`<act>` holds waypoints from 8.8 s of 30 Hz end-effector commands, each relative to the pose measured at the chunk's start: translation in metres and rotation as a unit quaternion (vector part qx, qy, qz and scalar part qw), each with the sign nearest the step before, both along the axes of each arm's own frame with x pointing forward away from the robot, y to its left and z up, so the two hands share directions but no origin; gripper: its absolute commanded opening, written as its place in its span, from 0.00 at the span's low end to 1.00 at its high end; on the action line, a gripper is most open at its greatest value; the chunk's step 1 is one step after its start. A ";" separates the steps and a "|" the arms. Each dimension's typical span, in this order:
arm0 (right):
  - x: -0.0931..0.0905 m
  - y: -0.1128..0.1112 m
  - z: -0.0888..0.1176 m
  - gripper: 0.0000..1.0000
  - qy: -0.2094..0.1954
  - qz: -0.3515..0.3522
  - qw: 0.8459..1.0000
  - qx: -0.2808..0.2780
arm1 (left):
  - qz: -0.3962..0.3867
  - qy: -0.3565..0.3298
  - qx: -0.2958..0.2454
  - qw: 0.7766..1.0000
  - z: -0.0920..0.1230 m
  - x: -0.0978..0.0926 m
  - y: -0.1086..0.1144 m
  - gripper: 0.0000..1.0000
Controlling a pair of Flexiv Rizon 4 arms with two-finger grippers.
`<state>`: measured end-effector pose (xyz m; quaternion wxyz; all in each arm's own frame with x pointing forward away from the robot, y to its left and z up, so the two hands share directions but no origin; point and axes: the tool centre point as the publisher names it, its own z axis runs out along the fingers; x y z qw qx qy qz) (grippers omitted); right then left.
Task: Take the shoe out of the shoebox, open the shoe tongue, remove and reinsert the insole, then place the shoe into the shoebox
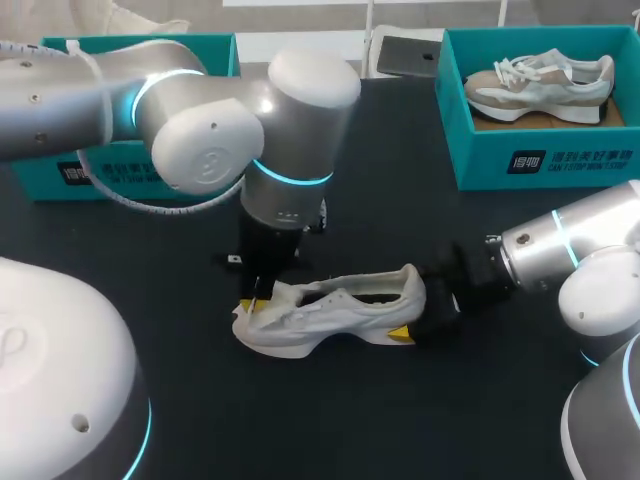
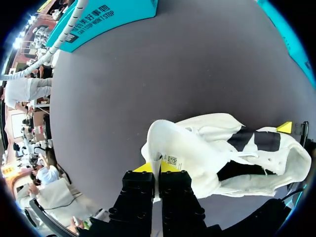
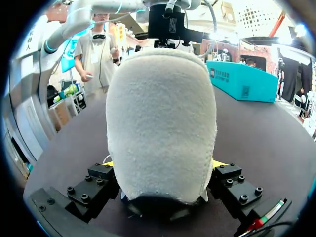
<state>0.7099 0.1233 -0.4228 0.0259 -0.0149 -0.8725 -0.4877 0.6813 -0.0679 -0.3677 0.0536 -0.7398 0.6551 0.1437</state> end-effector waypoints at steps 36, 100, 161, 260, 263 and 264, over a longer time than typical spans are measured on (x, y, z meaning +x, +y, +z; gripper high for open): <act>0.000 0.000 -0.002 0.00 0.000 -0.001 1.000 -0.003 | -0.511 0.059 -0.189 0.837 0.176 0.035 0.008 1.00; 0.000 0.000 -0.002 0.00 0.000 -0.001 1.000 -0.003 | -0.841 0.089 -0.205 0.493 0.110 0.026 -0.118 0.00; 0.000 0.000 -0.002 0.00 0.000 -0.001 1.000 -0.003 | -0.749 0.000 -0.281 0.600 -0.019 0.004 -0.155 0.18; 0.000 0.000 -0.002 0.00 0.000 -0.001 1.000 -0.003 | -0.733 -0.119 -0.369 0.560 0.077 -0.004 -0.184 0.00; 0.000 0.000 -0.002 0.00 0.000 -0.001 1.000 -0.003 | -0.735 -0.124 -0.364 0.558 0.076 -0.007 -0.182 0.00; 0.000 0.000 -0.002 0.00 0.000 -0.001 1.000 -0.003 | -0.738 -0.130 -0.360 0.555 0.077 -0.008 -0.182 0.00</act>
